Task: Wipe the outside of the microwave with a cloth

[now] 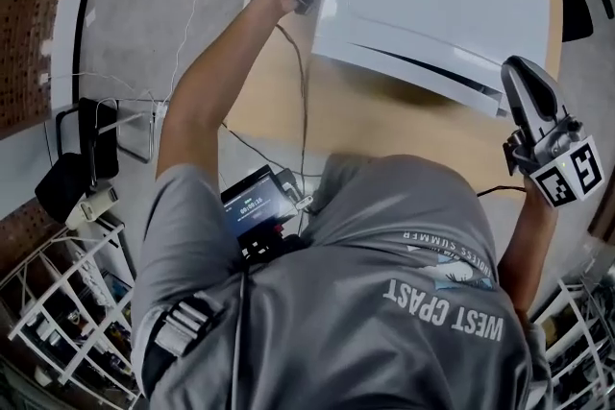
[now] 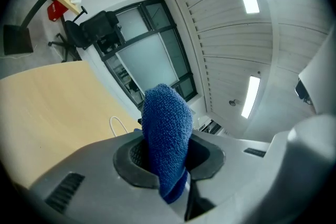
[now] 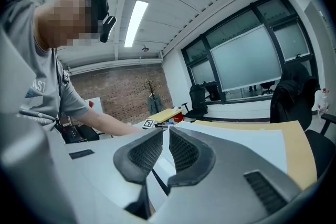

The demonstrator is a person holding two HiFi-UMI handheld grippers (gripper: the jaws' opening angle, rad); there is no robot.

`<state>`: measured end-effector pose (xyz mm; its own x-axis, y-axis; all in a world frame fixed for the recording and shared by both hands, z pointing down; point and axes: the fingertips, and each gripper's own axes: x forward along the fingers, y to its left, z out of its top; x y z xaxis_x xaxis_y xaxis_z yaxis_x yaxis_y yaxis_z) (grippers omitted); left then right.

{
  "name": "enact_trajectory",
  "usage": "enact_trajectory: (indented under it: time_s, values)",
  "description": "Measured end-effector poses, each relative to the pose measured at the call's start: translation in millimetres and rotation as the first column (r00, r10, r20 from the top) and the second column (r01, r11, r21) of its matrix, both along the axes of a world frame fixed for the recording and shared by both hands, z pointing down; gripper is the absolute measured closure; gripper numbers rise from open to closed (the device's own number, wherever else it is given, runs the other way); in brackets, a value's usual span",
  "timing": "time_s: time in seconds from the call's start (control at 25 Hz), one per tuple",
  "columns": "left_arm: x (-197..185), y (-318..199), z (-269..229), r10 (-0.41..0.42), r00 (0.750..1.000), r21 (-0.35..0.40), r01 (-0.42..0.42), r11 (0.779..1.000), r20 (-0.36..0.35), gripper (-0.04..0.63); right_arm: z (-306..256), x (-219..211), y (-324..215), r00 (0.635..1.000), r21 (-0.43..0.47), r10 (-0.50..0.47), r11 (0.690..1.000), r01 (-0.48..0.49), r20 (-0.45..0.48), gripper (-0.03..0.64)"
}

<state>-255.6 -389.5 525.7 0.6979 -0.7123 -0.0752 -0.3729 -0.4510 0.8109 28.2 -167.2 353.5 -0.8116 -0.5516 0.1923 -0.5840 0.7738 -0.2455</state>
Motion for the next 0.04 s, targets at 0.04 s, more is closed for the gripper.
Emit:
enact_trajectory:
  time_s: [0.04]
  values:
    - [1.9,0.4,-3.3,0.007,1.000,0.002,-0.007,1.000,0.002,0.505,0.2,-0.6,-0.6,1.000,0.008,0.002,1.000,-0.002,-0.001,0.568]
